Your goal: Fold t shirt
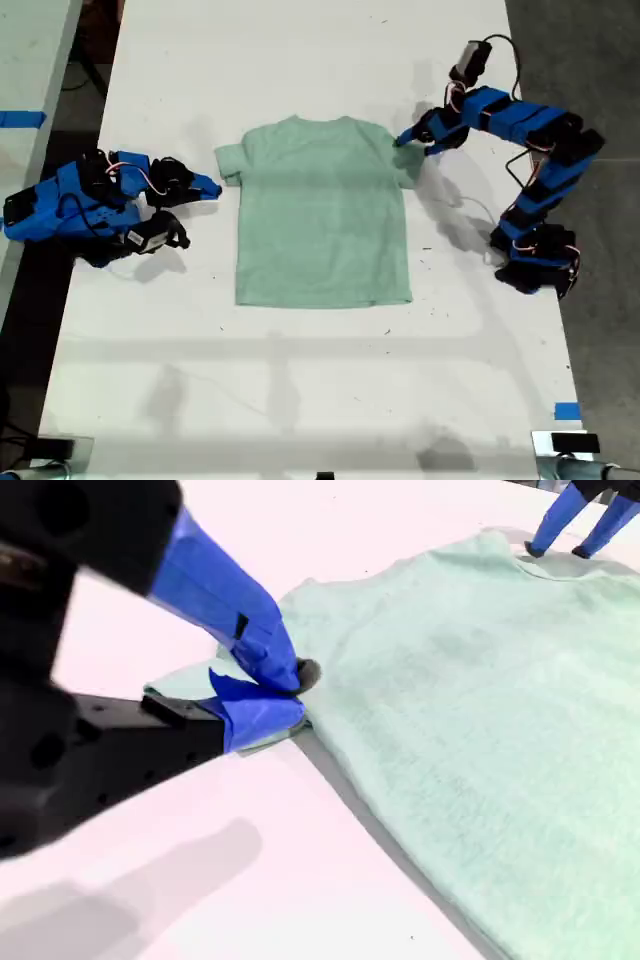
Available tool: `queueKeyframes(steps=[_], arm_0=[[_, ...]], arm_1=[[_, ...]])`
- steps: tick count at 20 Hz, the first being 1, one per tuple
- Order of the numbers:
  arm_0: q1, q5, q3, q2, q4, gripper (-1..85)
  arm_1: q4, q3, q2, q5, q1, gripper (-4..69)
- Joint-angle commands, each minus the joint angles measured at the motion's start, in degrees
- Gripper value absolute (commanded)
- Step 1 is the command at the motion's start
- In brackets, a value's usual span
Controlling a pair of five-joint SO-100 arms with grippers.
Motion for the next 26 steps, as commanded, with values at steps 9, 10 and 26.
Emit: queueKeyframes(steps=[9,10,26], arm_0=[[0.2,-0.2,2.4,0.6,-0.7,-0.3],[0.2,-0.3,2.4,0.6,-0.7,-0.3],[0.4,-0.4,2.4,0.6,-0.6,-0.3]], arm_1=[[2.5,-3.4,0.8,-0.3,-3.3,1.5],[2.9,-3.7,2.2,-0.4,-3.9,1.5],[-6.8,-18.0,7.1,5.7,-30.3,2.2]])
